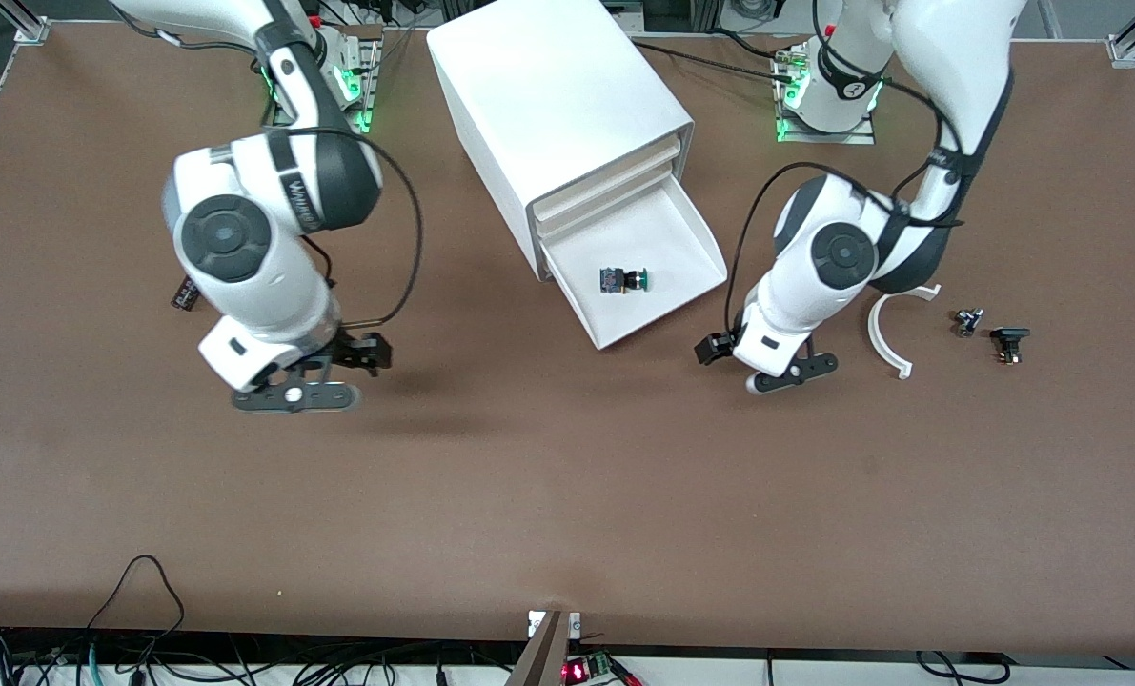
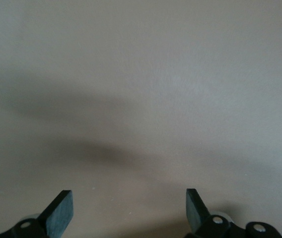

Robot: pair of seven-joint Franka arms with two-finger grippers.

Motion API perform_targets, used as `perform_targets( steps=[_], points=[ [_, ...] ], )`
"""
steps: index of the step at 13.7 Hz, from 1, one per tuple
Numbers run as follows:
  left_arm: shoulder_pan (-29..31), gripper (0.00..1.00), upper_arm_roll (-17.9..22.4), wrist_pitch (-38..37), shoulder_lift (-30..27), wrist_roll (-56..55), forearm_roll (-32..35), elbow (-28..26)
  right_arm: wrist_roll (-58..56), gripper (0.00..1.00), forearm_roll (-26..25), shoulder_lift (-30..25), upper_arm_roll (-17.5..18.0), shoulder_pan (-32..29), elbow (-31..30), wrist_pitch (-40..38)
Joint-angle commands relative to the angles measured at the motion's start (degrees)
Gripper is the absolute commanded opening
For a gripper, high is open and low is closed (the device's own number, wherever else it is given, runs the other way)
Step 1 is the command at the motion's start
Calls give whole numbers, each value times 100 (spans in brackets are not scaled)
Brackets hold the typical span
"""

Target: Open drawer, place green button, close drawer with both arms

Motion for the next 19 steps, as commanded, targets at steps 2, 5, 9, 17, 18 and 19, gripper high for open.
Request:
perform_targets(
  steps=[2,5,9,17,18,19],
  points=[
    [-155,100,23,870,33,-216,64,-681,120,100,20,-568,118,-733,-127,-299],
    [-322,100,15,1092,59,-251,46,-1008,119,100,29,-823,136,-1113,-144,-308],
    [-569,100,-284,1084,-11,-304,29,-1254,102,100,38,-1403,345,-1594,-513,-369],
    [-569,100,-1215,609,-213,-207,29,-1438,-1418,100,108,-2087,285,-2071,-1003,-1274],
    [-569,100,-1277,591,-239,-216,29,-1500,-1515,100,125,-2333,224,-2071,-1371,-1144],
    [-569,100,-1321,565,-240,-207,29,-1544,-1637,100,221,-2553,128,-2071,-1792,-899]
  ],
)
